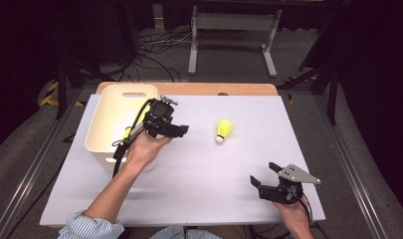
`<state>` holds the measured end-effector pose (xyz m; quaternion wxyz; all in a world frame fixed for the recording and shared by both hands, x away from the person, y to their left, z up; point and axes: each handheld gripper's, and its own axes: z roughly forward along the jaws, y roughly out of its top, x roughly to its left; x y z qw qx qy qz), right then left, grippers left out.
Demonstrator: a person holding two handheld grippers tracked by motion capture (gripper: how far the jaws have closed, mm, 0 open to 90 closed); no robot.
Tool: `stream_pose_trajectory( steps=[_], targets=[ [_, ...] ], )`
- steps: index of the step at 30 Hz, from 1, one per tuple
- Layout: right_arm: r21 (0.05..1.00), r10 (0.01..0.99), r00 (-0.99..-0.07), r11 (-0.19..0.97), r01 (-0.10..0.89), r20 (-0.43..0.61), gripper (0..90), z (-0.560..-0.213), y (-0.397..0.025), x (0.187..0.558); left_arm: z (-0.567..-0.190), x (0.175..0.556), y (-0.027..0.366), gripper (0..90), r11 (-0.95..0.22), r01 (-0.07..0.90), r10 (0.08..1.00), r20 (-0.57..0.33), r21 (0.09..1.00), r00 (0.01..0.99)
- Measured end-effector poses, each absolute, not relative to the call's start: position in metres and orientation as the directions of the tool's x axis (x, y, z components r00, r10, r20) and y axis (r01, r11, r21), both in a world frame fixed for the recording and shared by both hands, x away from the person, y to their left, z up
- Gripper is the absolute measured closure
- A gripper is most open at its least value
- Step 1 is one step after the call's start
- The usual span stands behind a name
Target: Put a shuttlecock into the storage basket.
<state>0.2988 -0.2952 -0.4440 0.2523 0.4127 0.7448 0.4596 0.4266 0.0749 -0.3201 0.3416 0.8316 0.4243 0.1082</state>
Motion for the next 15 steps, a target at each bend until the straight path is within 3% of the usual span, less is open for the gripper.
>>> stream_pose_trajectory(
  steps=[15],
  targets=[
    [0.893,0.848,-0.529,0.220,0.392,0.023,16.7,-0.436,-0.289,0.314,-0.331,0.425,0.071,34.4,-0.403,0.636,0.781,-0.114,0.658,0.614]
  ],
)
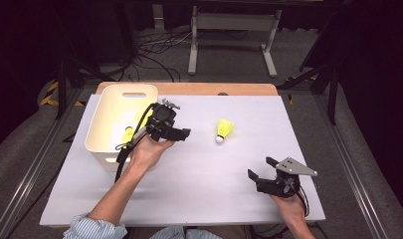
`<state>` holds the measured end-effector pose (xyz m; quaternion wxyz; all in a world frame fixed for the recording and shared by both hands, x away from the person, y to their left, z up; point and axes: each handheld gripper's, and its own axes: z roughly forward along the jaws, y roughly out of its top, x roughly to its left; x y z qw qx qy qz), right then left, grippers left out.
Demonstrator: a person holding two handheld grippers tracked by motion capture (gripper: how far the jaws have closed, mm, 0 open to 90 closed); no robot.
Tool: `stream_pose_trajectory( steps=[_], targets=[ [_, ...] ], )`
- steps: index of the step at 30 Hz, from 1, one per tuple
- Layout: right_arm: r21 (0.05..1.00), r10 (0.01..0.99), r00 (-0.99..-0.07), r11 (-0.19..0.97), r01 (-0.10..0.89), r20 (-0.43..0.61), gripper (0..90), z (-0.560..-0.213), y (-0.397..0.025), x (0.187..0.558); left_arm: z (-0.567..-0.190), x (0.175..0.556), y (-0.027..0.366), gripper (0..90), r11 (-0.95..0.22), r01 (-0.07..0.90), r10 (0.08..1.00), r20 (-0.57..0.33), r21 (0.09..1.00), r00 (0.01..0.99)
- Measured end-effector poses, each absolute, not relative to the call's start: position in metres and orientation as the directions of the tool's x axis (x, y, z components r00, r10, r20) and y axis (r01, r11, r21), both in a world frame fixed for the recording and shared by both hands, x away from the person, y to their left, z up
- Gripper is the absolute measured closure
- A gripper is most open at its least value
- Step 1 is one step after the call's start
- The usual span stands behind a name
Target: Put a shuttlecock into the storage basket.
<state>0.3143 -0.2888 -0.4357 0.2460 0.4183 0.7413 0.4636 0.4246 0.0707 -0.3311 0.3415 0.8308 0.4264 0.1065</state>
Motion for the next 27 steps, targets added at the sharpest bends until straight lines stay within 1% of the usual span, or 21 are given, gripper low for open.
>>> stream_pose_trajectory(
  steps=[21,24,27],
  targets=[
    [0.872,0.839,-0.543,0.242,0.426,0.032,22.5,-0.419,-0.277,0.345,-0.351,0.419,0.057,33.5,-0.412,0.639,0.775,-0.120,0.649,0.621],
    [0.866,0.840,-0.542,0.241,0.437,0.040,23.7,-0.416,-0.276,0.349,-0.354,0.418,0.054,33.3,-0.421,0.632,0.773,-0.107,0.651,0.625],
    [0.858,0.840,-0.540,0.239,0.454,0.052,24.8,-0.414,-0.274,0.353,-0.355,0.417,0.051,33.4,-0.419,0.634,0.769,-0.117,0.650,0.628]
  ],
)
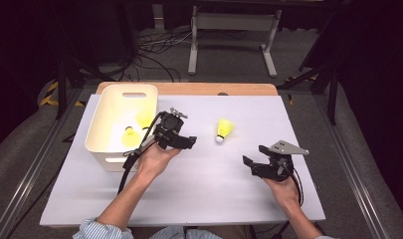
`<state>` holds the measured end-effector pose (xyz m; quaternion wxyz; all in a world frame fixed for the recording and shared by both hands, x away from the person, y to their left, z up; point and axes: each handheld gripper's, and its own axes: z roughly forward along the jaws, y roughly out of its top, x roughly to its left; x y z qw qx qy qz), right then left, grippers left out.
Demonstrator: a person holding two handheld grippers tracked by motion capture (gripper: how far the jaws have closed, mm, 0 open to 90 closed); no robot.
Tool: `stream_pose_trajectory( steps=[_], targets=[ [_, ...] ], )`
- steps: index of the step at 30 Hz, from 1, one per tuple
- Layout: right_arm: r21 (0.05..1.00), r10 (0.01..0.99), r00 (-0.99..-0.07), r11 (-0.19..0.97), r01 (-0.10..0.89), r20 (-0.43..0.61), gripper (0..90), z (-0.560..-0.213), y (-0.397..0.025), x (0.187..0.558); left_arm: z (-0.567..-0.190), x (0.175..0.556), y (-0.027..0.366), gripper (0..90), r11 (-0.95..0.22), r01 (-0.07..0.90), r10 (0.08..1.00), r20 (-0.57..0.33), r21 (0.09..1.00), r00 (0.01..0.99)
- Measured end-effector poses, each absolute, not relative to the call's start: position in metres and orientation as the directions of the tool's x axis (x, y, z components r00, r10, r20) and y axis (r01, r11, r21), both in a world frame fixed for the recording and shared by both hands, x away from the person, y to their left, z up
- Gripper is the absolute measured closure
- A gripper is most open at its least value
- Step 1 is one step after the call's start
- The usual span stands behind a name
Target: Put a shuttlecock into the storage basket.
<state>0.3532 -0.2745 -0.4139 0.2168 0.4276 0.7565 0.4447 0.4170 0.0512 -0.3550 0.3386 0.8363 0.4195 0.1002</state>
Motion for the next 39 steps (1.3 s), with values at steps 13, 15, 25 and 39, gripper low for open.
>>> stream_pose_trajectory(
  steps=[13,15,25,39],
  targets=[
    [0.833,0.849,-0.525,0.246,0.495,0.062,26.4,-0.410,-0.270,0.371,-0.366,0.415,0.042,33.4,-0.445,0.631,0.763,-0.100,0.636,0.639],
    [0.831,0.847,-0.528,0.251,0.497,0.060,26.2,-0.409,-0.269,0.374,-0.367,0.415,0.041,33.4,-0.447,0.632,0.762,-0.102,0.633,0.640],
    [0.820,0.840,-0.539,0.263,0.509,0.066,27.6,-0.401,-0.262,0.388,-0.375,0.417,0.041,33.4,-0.451,0.640,0.758,-0.111,0.622,0.642],
    [0.799,0.837,-0.546,0.294,0.524,0.049,33.9,-0.388,-0.251,0.415,-0.385,0.418,0.040,33.5,-0.451,0.653,0.762,-0.118,0.608,0.636]
  ],
)
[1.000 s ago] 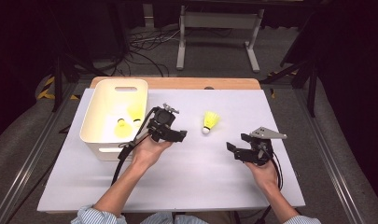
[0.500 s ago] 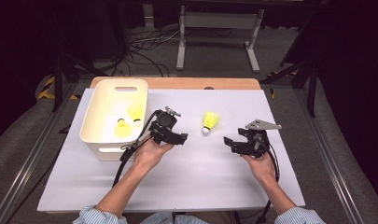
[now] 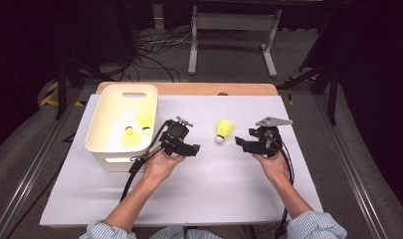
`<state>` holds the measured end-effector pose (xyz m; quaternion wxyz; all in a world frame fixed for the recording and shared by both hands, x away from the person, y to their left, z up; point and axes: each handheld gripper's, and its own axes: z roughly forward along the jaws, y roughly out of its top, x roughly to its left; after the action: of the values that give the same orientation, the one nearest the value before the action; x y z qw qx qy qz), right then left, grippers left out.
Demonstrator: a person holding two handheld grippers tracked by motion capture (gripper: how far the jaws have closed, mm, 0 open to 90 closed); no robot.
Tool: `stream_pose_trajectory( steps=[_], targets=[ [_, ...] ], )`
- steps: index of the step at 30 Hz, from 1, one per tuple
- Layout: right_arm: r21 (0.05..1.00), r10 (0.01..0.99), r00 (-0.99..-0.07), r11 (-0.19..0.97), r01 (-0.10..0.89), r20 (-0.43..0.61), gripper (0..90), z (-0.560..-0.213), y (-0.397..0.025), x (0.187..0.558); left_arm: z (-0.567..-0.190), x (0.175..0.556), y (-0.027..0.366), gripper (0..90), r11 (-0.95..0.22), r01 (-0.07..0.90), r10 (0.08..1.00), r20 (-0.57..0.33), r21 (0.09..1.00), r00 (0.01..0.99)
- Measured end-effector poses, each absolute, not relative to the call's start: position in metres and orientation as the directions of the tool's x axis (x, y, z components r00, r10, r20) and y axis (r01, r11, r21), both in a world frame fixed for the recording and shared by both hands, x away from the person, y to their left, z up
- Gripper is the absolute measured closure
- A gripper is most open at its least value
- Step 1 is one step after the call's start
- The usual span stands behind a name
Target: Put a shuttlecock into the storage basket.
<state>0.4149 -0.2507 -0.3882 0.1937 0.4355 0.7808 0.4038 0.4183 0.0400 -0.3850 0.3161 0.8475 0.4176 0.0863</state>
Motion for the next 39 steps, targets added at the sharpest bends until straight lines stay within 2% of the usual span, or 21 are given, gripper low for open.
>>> stream_pose_trajectory(
  steps=[18,26,39],
  targets=[
    [0.746,0.835,-0.548,0.336,0.575,0.045,42.5,-0.381,-0.236,0.457,-0.398,0.420,0.040,33.5,-0.453,0.669,0.768,-0.123,0.589,0.628],
    [0.725,0.850,-0.523,0.325,0.608,0.058,43.2,-0.389,-0.234,0.472,-0.401,0.420,0.040,33.5,-0.456,0.669,0.769,-0.120,0.587,0.628],
    [0.691,0.855,-0.515,0.337,0.640,0.060,45.0,-0.382,-0.224,0.498,-0.406,0.421,0.042,33.4,-0.458,0.676,0.771,-0.121,0.577,0.625]
  ],
)
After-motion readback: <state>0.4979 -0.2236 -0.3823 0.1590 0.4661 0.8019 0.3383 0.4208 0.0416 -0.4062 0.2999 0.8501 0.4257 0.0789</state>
